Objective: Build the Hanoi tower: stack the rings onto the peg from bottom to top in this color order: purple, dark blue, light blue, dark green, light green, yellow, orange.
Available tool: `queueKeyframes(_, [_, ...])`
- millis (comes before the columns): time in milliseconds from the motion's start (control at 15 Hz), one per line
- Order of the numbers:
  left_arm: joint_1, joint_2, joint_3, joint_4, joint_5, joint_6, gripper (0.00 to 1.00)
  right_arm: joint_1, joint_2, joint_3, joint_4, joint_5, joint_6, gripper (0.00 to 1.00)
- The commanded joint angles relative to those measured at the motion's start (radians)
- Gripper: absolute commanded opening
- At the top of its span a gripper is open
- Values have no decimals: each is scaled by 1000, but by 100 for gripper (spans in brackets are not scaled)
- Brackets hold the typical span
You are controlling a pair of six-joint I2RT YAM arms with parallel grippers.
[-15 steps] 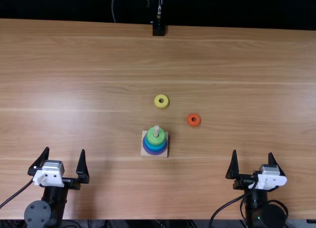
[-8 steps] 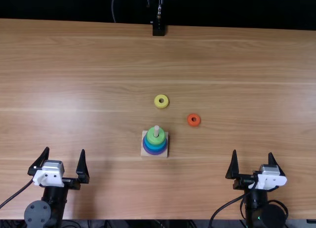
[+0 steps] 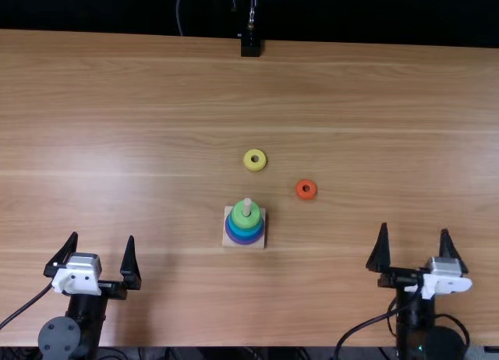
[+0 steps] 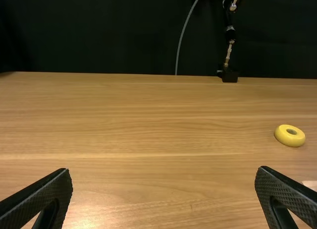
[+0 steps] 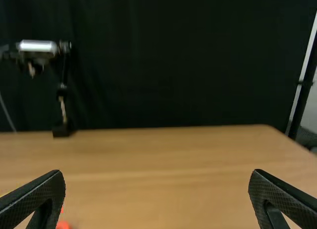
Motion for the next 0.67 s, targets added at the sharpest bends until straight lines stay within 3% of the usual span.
queueKeyframes(0, [6,-11,-19,-45,27,9,100,-4,91,108,38,15,6,100])
queueKeyframes(267, [6,-11,-19,-45,27,9,100,11,416,374,66,10,3,100])
queueKeyframes(600, [6,-11,-19,-45,27,9,100,164,867,717,56,17,-5,100])
